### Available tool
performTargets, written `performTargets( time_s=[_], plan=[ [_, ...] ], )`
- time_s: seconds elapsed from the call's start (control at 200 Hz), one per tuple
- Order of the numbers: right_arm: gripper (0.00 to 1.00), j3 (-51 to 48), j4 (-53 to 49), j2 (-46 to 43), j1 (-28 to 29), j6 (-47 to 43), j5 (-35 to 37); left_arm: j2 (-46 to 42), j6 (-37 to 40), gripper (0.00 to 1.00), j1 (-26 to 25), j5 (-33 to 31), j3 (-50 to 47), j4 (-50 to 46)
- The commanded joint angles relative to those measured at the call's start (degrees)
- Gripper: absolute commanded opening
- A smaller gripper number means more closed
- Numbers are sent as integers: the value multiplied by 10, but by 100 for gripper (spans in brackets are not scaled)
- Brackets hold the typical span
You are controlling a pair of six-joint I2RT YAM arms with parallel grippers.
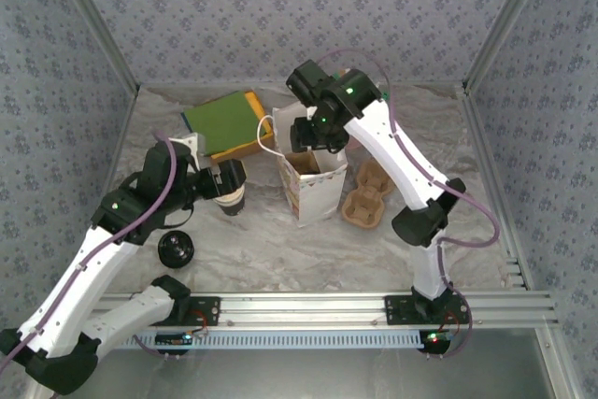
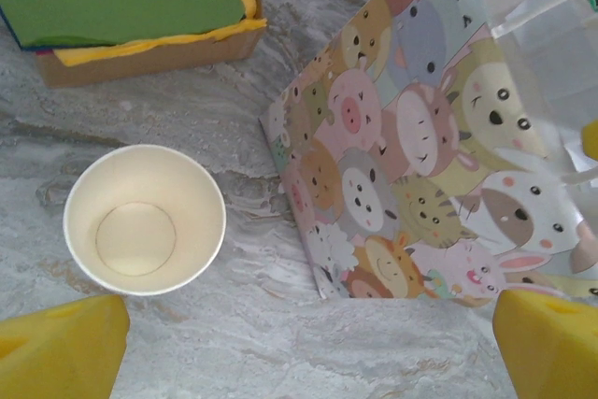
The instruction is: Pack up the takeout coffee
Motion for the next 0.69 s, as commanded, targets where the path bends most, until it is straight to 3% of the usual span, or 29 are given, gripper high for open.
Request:
performTargets(
  time_s=[0.0, 0.2, 0.375, 0.69],
  plan=[
    [59, 9, 5, -33, -4, -12, 23, 7, 6, 100, 0, -3, 30, -20],
    [59, -12, 30, -82, -3, -11, 46, 26, 23, 100, 0, 1, 68, -32],
    [59, -119, 103, -175, -18, -6, 84, 68, 44, 100, -1, 17, 130, -54],
    [56, -370, 235, -358, -159, 18, 37, 167, 75, 100, -5, 34, 258, -76]
  ],
)
